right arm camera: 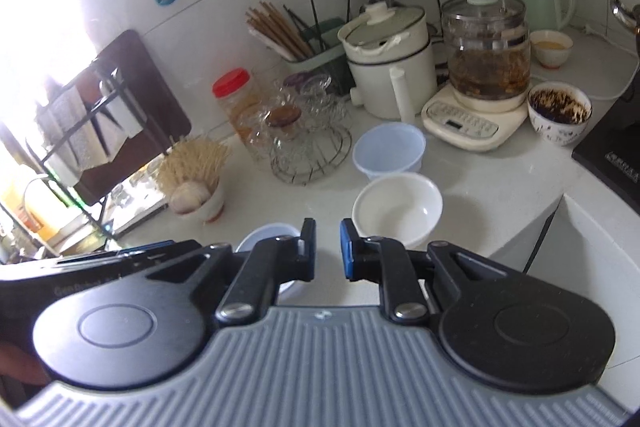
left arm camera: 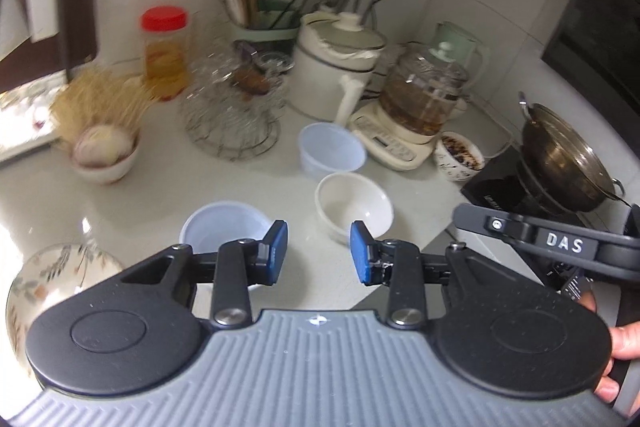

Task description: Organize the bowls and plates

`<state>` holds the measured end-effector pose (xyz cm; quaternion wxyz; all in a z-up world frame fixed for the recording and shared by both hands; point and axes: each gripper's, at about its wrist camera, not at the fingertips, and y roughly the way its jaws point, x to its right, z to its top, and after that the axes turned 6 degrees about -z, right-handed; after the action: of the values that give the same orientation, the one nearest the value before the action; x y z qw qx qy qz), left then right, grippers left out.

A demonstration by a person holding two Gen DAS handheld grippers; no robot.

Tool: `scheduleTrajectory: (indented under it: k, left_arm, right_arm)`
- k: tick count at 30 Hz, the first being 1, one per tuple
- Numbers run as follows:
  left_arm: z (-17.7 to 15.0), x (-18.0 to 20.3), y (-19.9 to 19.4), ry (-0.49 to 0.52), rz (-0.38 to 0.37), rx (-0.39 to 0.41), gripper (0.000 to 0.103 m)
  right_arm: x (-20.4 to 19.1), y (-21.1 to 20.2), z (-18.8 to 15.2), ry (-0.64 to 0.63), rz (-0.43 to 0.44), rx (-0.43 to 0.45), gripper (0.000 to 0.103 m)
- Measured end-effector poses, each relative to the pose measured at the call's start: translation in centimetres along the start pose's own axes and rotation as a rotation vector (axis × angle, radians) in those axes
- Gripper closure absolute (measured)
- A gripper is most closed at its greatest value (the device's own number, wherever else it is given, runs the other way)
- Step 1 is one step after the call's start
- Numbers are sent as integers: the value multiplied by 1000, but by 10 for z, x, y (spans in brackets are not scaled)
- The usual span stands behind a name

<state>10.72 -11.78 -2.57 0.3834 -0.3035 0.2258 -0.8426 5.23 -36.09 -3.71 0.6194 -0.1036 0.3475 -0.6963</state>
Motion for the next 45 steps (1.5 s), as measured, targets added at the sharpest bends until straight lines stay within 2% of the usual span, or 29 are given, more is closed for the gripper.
scheduleTrajectory:
  k: [6, 9, 17, 24, 26, 32, 40, 45]
  left_arm:
    - [23, -9, 22, 55, -44, 7, 63]
    - [33, -14, 34, 67, -48, 5, 63]
    - [43, -18, 68, 31, -56, -36, 63]
    - [53, -14, 112, -20, -24, -66, 63]
    - [58, -9, 124, -33, 2, -65, 63]
    - [70, 5, 158, -33, 17, -79, 63]
    - [90, 5, 213, -59, 62, -125, 63]
    - [97, -6, 246, -124, 96, -163, 63]
  right_arm:
    - [-2, 8, 11, 41, -60, 40, 86]
    - [3, 16, 16, 67, -88, 16, 86]
    - [23, 34, 27, 112, -148, -5, 86]
    - [52, 62, 48, 91, -173, -20, 86]
    - [62, 69, 55, 87, -161, -24, 86]
    - [91, 87, 71, 92, -141, -14, 86]
    - [124, 134, 91, 126, -96, -87, 86]
    - [134, 168, 99, 122, -63, -150, 86]
